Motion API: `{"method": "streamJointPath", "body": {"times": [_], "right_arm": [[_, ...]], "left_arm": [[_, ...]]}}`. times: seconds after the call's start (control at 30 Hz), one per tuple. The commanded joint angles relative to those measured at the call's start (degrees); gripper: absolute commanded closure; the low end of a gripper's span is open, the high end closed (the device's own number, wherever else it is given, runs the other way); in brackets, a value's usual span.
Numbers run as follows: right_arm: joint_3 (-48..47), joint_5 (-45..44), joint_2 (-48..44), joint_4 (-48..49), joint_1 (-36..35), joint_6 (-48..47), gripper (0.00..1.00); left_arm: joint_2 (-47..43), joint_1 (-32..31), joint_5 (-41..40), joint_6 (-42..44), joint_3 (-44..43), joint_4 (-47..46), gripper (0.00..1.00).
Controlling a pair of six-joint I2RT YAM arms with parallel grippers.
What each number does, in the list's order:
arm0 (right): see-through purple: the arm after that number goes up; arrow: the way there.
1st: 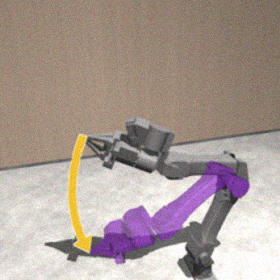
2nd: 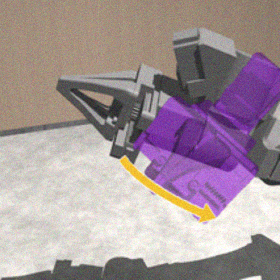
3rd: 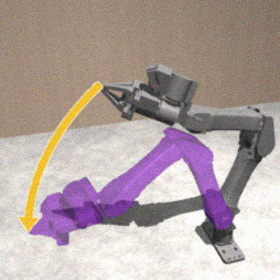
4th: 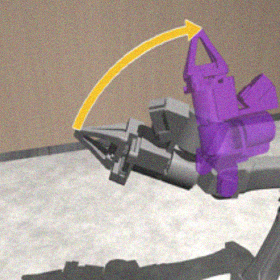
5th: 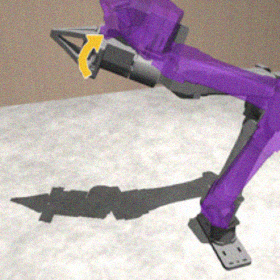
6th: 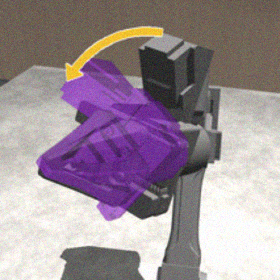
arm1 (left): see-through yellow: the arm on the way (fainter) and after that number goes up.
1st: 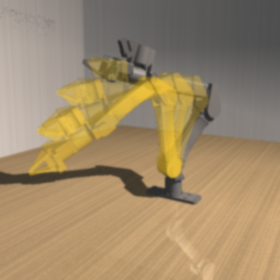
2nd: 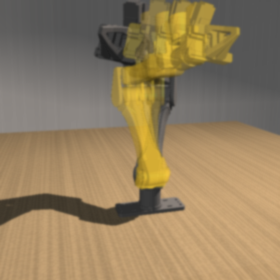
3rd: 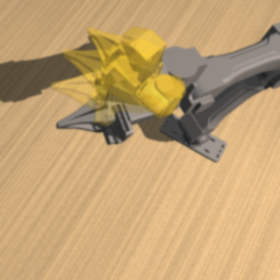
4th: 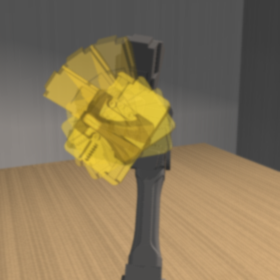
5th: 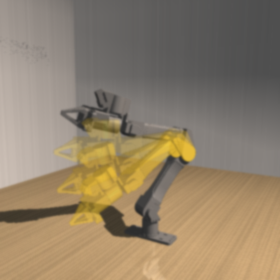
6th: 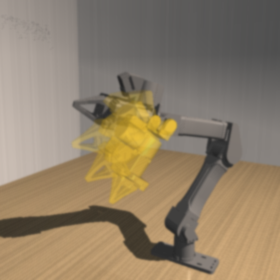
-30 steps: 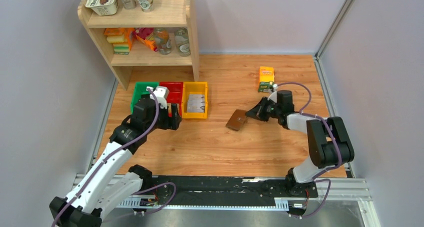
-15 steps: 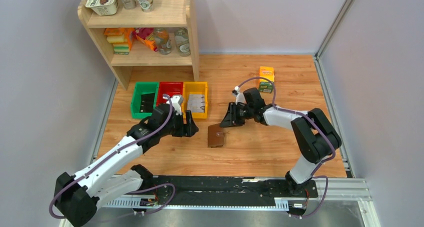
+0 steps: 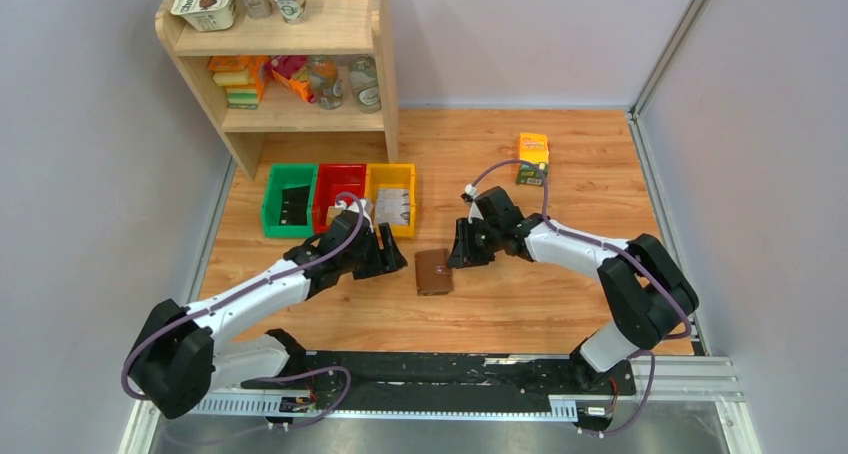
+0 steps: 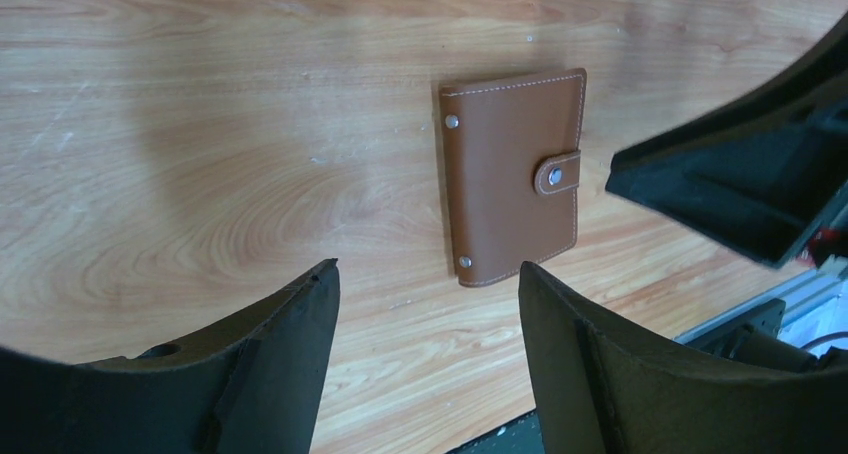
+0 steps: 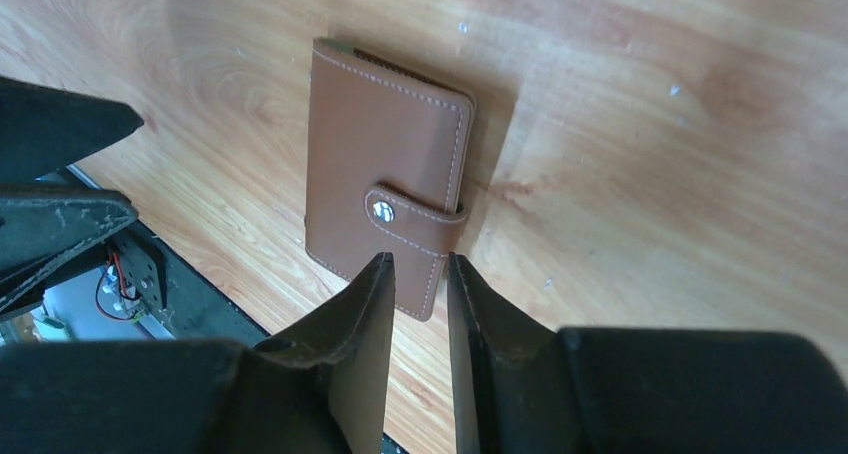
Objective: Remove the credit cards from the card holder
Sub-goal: Open the card holder at the center of the board.
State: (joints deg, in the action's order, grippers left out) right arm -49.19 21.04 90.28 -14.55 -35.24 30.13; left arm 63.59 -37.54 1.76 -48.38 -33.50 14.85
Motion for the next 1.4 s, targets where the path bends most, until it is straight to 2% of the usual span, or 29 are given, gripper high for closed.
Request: {"method": "streamJointPath", "body": {"times": [0.0, 0.4, 0.87, 1.2, 1.37], "right_arm": [[1.9, -2.3, -2.5, 0.7, -1.9, 3.2, 0.73], [2.6, -2.8, 0.2, 2.1, -4.0, 4.7, 0.75], [2.6, -2.4, 1.4, 2.5, -4.2, 4.7, 0.75], [1.6, -1.4, 4.0, 3.9, -5.6, 5.1, 0.76], [0.8, -1.6, 4.2, 3.6, -6.2, 4.8, 0.76]], "left_arm": [[3.5, -0.8, 1.5, -3.2, -0.4, -6.9, 0.27], [14.0, -3.0, 4.0, -4.1, -2.7, -10.2, 0.28], [21.8, -3.7, 8.0, -2.8, -6.6, -12.2, 0.3], [25.6, -5.6, 9.8, -2.0, -9.1, -12.5, 0.4], [25.9, -6.2, 10.2, -1.4, -9.7, -12.8, 0.52]]}}
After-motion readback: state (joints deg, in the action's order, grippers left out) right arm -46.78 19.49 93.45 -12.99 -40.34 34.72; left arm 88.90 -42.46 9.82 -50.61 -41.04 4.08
